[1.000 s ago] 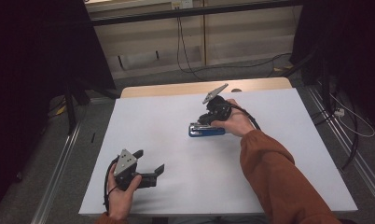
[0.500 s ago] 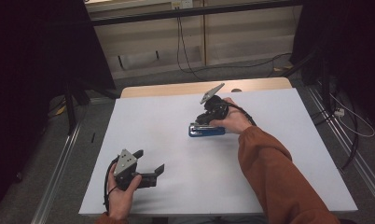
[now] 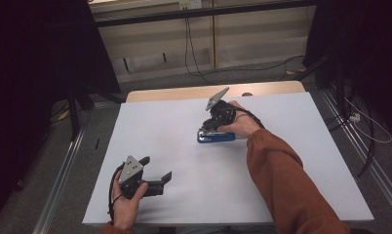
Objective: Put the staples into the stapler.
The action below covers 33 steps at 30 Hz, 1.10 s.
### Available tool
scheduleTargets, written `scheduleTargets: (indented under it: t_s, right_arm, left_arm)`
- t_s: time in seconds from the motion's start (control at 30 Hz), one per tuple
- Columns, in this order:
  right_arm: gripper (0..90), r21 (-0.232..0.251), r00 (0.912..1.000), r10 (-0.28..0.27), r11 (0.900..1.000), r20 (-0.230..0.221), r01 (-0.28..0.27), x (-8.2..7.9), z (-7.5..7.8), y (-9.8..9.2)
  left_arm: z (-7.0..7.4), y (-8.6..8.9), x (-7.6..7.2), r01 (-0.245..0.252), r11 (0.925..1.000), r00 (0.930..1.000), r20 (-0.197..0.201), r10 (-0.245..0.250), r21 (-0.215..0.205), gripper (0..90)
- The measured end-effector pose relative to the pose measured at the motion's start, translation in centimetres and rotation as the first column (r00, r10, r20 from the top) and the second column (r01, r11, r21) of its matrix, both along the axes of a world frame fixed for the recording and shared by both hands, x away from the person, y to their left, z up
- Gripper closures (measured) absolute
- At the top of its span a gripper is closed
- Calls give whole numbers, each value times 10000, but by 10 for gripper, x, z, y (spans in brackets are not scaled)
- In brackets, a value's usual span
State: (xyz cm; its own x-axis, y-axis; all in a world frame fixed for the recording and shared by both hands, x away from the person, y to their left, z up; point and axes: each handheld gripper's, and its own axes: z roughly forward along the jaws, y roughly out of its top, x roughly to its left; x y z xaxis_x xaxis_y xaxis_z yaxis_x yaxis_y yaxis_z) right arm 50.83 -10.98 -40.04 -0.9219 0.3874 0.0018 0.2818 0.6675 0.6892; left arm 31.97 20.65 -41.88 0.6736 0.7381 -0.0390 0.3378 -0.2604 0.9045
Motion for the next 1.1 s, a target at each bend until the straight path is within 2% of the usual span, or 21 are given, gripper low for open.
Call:
scheduleTargets:
  t_s: [0.1, 0.47, 0.97, 1.1]
  right_arm:
    - [792, -83, 10000, -47, 10000, -28, 46, 3, -1, -3]
    - [791, -352, 9987, 510, 9981, 84, -507, 5, -4, -4]
    - [792, -938, 9924, 1216, 9884, 214, -1191, 12, -7, 5]
    - [792, -851, 9908, 1343, 9875, 172, -1324, 13, -9, 8]
  left_arm:
    - [0, 0, 0, -5, 10000, 10000, 6, 5, -15, 38]
    - [0, 0, 0, 18, 10000, 10000, -19, -17, 86, 38]
    - [0, 1, 1, 18, 10000, 10000, -44, -18, 28, 38]
    - [0, 1, 1, 5, 10000, 10000, -53, -5, 31, 38]
